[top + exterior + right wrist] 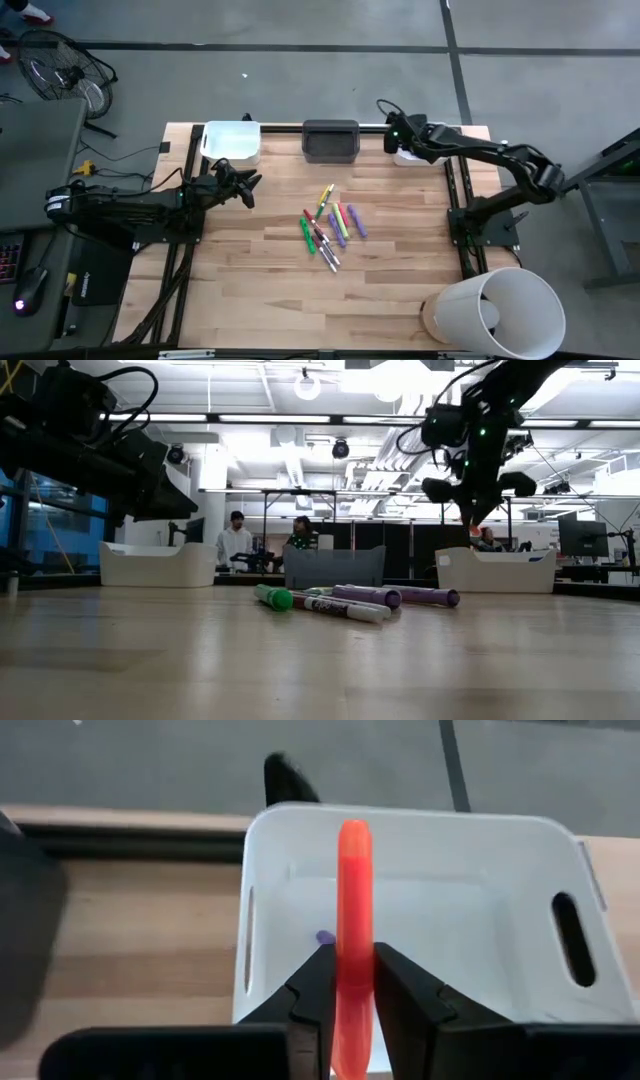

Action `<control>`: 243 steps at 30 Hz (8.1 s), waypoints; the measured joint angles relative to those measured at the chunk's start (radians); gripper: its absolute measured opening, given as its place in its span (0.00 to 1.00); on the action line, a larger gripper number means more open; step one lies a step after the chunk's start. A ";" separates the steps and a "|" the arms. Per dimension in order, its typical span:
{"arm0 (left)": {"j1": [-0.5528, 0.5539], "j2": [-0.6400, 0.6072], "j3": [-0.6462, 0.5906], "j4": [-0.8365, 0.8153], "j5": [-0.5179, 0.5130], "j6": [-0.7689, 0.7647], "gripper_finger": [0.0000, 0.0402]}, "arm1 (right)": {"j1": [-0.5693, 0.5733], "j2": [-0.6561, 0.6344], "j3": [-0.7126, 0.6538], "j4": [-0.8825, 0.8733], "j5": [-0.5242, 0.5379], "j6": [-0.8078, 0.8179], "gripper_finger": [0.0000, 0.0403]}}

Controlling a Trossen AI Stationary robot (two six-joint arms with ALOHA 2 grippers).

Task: Pick & Place Markers
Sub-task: Put the orange pen into the right white bin, then put the right violet marker pen into the black bin

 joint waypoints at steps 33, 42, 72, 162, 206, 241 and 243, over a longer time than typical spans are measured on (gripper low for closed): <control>0.000 0.000 0.000 0.000 0.000 0.000 0.33 | -0.009 0.186 0.000 0.002 0.065 0.106 0.23; 0.000 0.000 0.000 0.000 0.000 0.000 0.33 | -0.009 0.186 0.000 0.002 0.050 0.099 0.26; 0.000 0.000 0.000 0.000 0.000 0.000 0.33 | 0.002 0.007 0.000 0.043 -0.198 -0.176 0.27; 0.000 0.000 0.000 -0.002 0.000 0.000 0.33 | 0.700 0.370 0.004 0.230 -0.370 -0.056 0.49; 0.000 0.000 0.000 -0.001 0.000 0.000 0.33 | 0.718 0.372 0.001 0.108 -0.413 0.106 0.31; 0.000 0.000 0.000 -0.001 0.000 0.000 0.33 | 0.715 0.229 -0.004 0.133 -0.307 0.017 0.17; 0.000 0.000 0.000 -0.001 0.000 0.000 0.33 | 0.714 0.201 -0.003 0.137 -0.276 0.011 0.16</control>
